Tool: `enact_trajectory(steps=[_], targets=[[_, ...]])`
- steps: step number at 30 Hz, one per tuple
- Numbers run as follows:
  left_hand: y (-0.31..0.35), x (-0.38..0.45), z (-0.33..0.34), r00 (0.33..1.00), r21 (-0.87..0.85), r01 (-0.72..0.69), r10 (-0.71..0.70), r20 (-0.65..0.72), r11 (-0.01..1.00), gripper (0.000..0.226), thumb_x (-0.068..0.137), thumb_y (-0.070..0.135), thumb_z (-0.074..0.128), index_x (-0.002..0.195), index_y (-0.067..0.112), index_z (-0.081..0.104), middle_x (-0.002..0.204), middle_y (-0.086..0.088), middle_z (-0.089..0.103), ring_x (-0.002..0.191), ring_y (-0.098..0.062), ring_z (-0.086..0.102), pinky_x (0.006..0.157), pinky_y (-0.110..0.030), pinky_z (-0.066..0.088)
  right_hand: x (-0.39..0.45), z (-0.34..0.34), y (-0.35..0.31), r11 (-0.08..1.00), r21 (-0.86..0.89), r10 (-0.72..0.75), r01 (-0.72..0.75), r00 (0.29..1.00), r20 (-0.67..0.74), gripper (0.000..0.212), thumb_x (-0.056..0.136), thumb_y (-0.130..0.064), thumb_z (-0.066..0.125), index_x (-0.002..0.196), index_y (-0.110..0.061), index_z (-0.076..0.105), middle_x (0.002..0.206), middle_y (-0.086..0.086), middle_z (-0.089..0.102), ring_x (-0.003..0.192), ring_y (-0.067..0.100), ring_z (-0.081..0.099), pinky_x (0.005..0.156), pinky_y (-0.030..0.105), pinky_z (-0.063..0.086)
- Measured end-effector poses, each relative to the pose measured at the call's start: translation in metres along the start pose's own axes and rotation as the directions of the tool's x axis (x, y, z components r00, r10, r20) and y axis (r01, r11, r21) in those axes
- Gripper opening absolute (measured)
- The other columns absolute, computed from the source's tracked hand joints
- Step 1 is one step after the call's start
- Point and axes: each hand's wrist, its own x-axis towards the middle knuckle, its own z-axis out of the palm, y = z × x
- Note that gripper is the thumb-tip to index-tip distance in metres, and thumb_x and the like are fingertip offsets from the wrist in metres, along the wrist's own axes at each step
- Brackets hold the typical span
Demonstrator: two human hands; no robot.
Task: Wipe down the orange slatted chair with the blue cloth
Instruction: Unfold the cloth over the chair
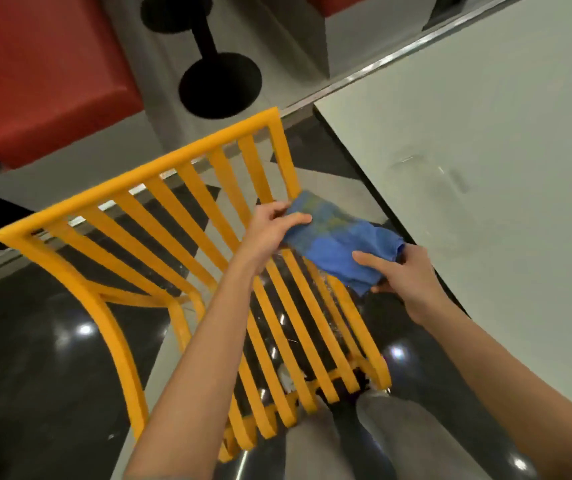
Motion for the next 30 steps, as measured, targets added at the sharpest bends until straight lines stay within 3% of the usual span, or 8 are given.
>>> enact_trajectory(steps=[3,7,11,15,19,22,26,30], targets=[[0.027,0.038,0.056,0.993,0.052,-0.056,0.05,0.111,0.997,0.006,0.08,0.012,0.076,0.086,0.012,0.073,0.08,-0.005,0.068,0.068,-0.013,0.064,0.06,-0.024,0.047,0.013,-0.042,-0.007,0.995,0.081,-0.035,0.053,0.977,-0.208,0.014,0.081,-0.013,0.078,0.089,-0.02,0.069,0.085,0.004,0.073,0.064,0.012,0.071,0.044,0.021,0.051],[0.045,0.068,0.113,0.981,0.066,-0.134,0.123,0.147,0.989,0.016,0.079,0.011,0.079,0.09,0.0,0.073,0.081,-0.009,0.069,0.067,-0.012,0.065,0.057,-0.024,0.053,0.028,-0.088,-0.007,0.996,-0.046,-0.093,0.082,0.915,-0.393,0.019,0.08,-0.024,0.079,0.094,-0.019,0.067,0.081,0.004,0.072,0.059,0.013,0.067,0.041,0.021,0.046],[0.053,0.088,0.15,0.969,0.126,-0.226,0.21,0.13,0.966,0.024,0.075,0.006,0.082,0.097,0.004,0.072,0.089,-0.011,0.072,0.077,-0.018,0.071,0.063,-0.029,0.059,0.038,-0.117,-0.002,0.978,-0.192,-0.167,0.084,0.864,-0.474,0.018,0.079,-0.032,0.078,0.085,-0.02,0.065,0.065,0.004,0.071,0.054,0.02,0.069,0.06,0.035,0.053],[0.052,0.1,0.17,0.932,0.284,-0.362,0.334,0.143,0.888,0.028,0.075,0.009,0.081,0.102,0.01,0.074,0.089,-0.011,0.073,0.087,-0.024,0.072,0.076,-0.037,0.061,0.047,-0.13,0.005,0.935,-0.354,-0.201,0.013,0.842,-0.5,0.036,0.078,-0.045,0.074,0.103,-0.021,0.061,0.075,-0.001,0.073,0.058,0.019,0.069,0.068,0.035,0.056],[0.053,0.094,0.181,0.814,0.532,-0.561,0.54,0.215,0.634,0.028,0.08,0.008,0.074,0.107,0.012,0.071,0.092,0.002,0.069,0.086,-0.015,0.063,0.077,-0.009,0.046,0.05,-0.131,0.004,0.833,-0.553,-0.317,-0.006,0.814,-0.487,0.049,0.077,-0.044,0.074,0.119,-0.034,0.05,0.076,-0.004,0.066,0.069,0.021,0.062,0.064,0.033,0.05],[0.052,0.094,0.185,0.752,0.659,-0.623,0.554,0.357,0.421,0.024,0.088,0.007,0.065,0.111,0.008,0.069,0.108,-0.009,0.069,0.105,-0.025,0.06,0.091,-0.025,0.044,0.053,-0.127,0.001,0.698,-0.716,-0.409,-0.014,0.813,-0.414,0.033,0.082,-0.043,0.069,0.109,-0.035,0.054,0.077,-0.007,0.062,0.069,0.022,0.06,0.057,0.03,0.041],[0.048,0.091,0.186,0.752,0.876,-0.482,0.505,0.423,-0.015,0.028,0.101,0.027,0.047,0.121,0.022,0.065,0.125,-0.002,0.056,0.122,-0.024,0.041,0.094,-0.037,0.033,0.059,-0.121,0.002,0.554,-0.831,-0.455,-0.044,0.82,-0.347,0.02,0.086,-0.045,0.065,0.103,-0.034,0.062,0.088,-0.006,0.056,0.082,0.022,0.058,0.058,0.029,0.034],[0.048,0.077,0.176,0.772,0.886,-0.457,0.46,0.439,-0.079,0.035,0.102,0.039,0.041,0.129,0.028,0.06,0.144,-0.002,0.041,0.133,-0.024,0.031,0.098,-0.042,0.029,0.058,-0.12,-0.005,0.443,-0.887,-0.435,-0.131,0.833,-0.341,0.023,0.084,-0.042,0.067,0.104,-0.029,0.066,0.105,0.002,0.046,0.1,0.024,0.046,0.063,0.034,0.04]])
